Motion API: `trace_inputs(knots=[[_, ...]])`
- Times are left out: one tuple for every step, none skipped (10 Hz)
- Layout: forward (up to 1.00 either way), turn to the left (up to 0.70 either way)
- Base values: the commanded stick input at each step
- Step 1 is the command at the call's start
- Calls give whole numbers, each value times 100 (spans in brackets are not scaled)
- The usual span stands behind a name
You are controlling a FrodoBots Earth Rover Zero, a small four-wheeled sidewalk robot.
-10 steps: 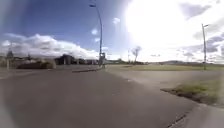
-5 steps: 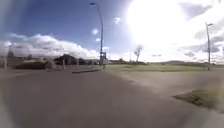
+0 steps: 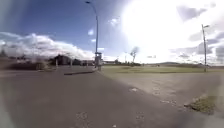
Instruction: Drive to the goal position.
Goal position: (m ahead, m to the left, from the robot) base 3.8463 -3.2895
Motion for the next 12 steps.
trace_inputs(knots=[[100,-40],[100,-40],[100,-40],[100,-40],[100,-40],[100,-40],[100,-40],[100,-40],[100,-40],[100,-40],[100,0],[100,0]])
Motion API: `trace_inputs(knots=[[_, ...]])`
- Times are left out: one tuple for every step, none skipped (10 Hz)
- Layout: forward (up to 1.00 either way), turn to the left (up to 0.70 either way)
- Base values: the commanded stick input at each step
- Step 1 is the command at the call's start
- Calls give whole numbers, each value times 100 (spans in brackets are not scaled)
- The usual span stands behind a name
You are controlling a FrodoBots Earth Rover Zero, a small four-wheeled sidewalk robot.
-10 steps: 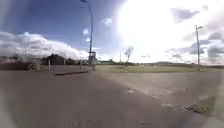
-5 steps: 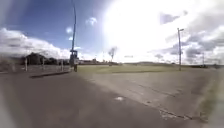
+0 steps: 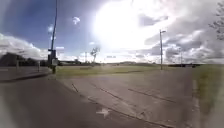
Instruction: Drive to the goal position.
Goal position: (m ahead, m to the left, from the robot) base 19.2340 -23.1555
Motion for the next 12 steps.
trace_inputs(knots=[[100,0],[100,0],[100,0],[100,0],[100,0],[100,0],[100,0],[100,0],[100,0],[100,-16],[100,-24],[100,-31]])
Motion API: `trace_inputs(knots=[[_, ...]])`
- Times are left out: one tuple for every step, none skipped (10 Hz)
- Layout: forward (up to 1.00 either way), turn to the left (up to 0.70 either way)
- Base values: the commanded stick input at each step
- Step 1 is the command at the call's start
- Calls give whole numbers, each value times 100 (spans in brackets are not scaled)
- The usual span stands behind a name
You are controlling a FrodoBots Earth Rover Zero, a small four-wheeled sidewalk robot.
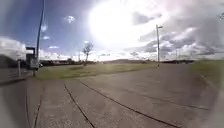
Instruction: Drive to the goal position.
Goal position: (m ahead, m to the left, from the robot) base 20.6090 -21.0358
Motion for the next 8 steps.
trace_inputs(knots=[[100,-39],[100,-40],[100,-40],[100,-40],[100,-40],[100,-40],[100,-40],[100,-40]])
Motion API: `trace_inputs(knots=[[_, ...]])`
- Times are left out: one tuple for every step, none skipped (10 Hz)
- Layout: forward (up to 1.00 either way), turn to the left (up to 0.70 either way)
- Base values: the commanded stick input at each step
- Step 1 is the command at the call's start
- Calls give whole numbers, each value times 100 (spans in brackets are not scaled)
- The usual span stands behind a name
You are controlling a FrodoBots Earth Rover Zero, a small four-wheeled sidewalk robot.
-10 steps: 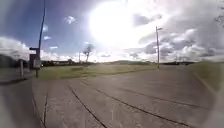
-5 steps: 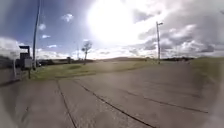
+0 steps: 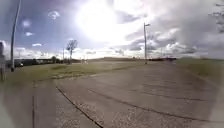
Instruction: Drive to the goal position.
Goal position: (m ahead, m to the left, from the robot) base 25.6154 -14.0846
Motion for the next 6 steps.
trace_inputs(knots=[[100,-40],[100,0],[100,0],[100,0],[100,-7],[100,-13]])
